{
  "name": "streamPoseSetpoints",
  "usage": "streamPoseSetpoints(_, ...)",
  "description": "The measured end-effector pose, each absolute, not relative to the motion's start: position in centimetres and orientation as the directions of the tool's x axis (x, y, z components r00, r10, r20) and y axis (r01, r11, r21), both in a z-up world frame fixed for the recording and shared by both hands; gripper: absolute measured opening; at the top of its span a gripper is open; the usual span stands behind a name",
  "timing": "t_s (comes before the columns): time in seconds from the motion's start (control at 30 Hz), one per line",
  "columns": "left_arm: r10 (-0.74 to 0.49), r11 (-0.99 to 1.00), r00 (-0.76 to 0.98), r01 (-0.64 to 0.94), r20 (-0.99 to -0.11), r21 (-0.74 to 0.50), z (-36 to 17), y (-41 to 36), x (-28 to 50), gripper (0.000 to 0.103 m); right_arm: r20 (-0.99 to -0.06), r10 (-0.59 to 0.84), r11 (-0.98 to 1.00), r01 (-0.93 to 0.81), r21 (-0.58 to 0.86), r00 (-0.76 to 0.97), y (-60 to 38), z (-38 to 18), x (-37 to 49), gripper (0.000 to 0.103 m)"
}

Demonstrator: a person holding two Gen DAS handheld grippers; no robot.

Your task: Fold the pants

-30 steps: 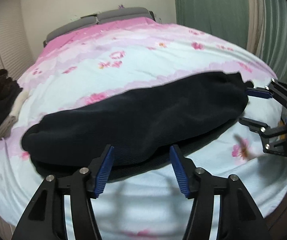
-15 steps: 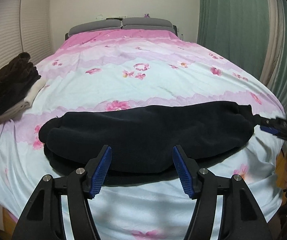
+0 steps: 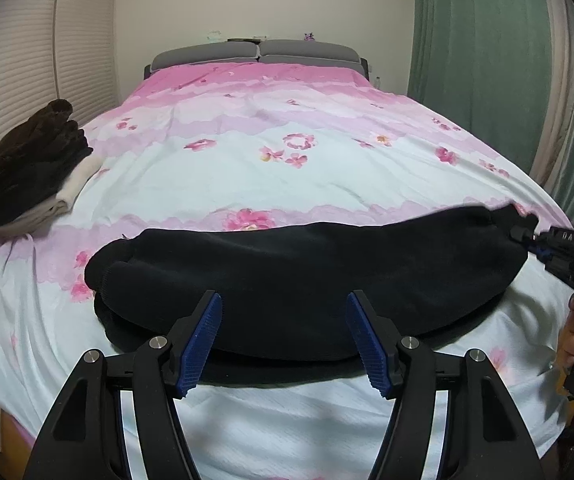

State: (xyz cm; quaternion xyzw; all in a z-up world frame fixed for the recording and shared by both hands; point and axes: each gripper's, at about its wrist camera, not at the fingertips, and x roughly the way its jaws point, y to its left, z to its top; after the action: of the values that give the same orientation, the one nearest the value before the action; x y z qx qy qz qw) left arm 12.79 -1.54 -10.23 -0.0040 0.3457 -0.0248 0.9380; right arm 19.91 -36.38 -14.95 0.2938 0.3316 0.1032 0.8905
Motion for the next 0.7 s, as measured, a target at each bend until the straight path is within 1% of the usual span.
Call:
streamPoseSetpoints(0.1, -0.042, 0.999, 0.758, 0.042, -0.651, -0.015, -10.6, -1.6, 12.8, 0.064, -0.608, 0.377, 0.791, 0.098, 0.604, 0.699, -37.2, -17.7, 20.5, 0.011)
streamPoseSetpoints(0.17, -0.037, 0.999, 0.756, 0.043, -0.654, -0.008, -10.8, -1.6, 12.8, 0.064, -0.642, 0.369, 0.795, 0.129, 0.592, 0.672, -37.3, -18.6, 20.5, 0.011)
streamPoseSetpoints(0.27, -0.035, 0.999, 0.751, 0.030, -0.659, -0.019, -11.1, -0.9, 12.9, 0.064, -0.650, 0.339, 0.816, 0.131, 0.563, 0.680, -36.9, -17.9, 20.3, 0.015)
streamPoseSetpoints(0.33, -0.024, 1.000, 0.752, 0.006, -0.658, -0.030, -11.2, 0.0, 12.8, 0.064, -0.671, 0.292, 0.842, 0.148, 0.518, 0.682, -36.6, -17.4, 19.9, 0.035)
streamPoseSetpoints(0.37, -0.018, 0.999, 0.754, -0.007, -0.657, -0.035, -11.2, 0.5, 12.7, 0.064, -0.678, 0.277, 0.844, 0.164, 0.510, 0.681, -36.3, -17.2, 19.6, 0.055)
streamPoseSetpoints(0.4, -0.009, 0.999, 0.758, -0.026, -0.652, -0.045, -11.1, 1.2, 12.4, 0.064, -0.670, 0.275, 0.837, 0.171, 0.519, 0.689, -36.2, -17.1, 19.1, 0.059)
streamPoseSetpoints(0.53, 0.016, 0.991, 0.766, -0.098, -0.643, -0.092, -11.3, 4.1, 11.5, 0.064, -0.645, 0.253, 0.843, 0.164, 0.513, 0.721, -34.3, -16.1, 16.9, 0.059)
streamPoseSetpoints(0.7, 0.053, 0.977, 0.760, -0.175, -0.648, -0.125, -12.1, 7.8, 11.5, 0.064, -0.587, 0.254, 0.901, 0.033, 0.432, 0.769, -28.7, -13.5, 15.1, 0.059)
